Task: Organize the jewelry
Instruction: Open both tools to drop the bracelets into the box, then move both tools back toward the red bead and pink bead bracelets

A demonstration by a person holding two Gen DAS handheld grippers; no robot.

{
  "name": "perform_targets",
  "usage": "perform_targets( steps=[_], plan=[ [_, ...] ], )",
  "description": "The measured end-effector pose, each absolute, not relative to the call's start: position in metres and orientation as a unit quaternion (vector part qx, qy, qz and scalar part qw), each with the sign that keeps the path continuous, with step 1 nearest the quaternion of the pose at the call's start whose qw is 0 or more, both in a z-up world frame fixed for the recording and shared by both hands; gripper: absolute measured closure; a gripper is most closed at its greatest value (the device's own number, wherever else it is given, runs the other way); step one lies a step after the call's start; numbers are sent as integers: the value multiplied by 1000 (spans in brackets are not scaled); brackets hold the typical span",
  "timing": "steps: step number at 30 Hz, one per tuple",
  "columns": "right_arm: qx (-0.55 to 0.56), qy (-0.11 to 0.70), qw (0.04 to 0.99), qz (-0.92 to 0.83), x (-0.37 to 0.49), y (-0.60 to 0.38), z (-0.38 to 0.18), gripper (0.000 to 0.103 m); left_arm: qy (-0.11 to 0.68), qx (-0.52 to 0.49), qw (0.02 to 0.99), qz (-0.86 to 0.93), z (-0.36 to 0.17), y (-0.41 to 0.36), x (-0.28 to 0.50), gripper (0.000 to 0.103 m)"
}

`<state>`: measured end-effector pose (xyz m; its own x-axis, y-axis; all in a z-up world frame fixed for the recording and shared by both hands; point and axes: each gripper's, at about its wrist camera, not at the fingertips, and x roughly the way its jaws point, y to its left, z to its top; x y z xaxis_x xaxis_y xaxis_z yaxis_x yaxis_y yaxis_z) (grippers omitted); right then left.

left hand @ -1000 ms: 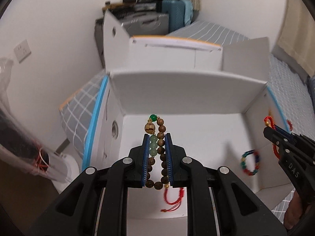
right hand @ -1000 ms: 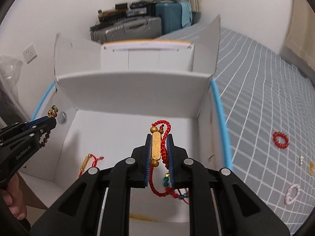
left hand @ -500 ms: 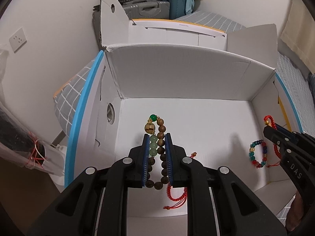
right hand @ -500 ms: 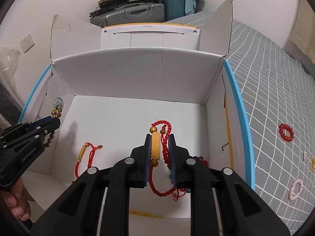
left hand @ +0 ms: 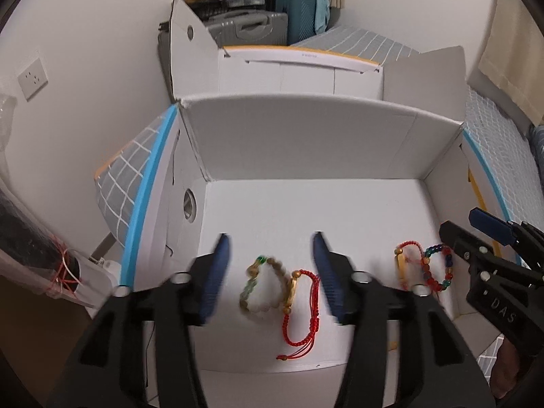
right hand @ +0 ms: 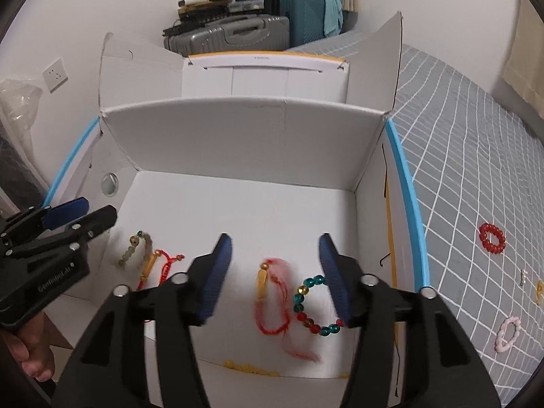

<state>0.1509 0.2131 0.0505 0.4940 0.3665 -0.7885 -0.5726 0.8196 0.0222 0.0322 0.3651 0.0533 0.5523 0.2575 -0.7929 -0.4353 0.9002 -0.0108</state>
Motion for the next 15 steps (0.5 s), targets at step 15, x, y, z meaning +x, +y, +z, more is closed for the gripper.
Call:
perform_targets(
  steps=[15],
  plan=[
    [-91,346,897,258,141,169,105,8,367,-77,905,200,97,331,33,9]
  ],
)
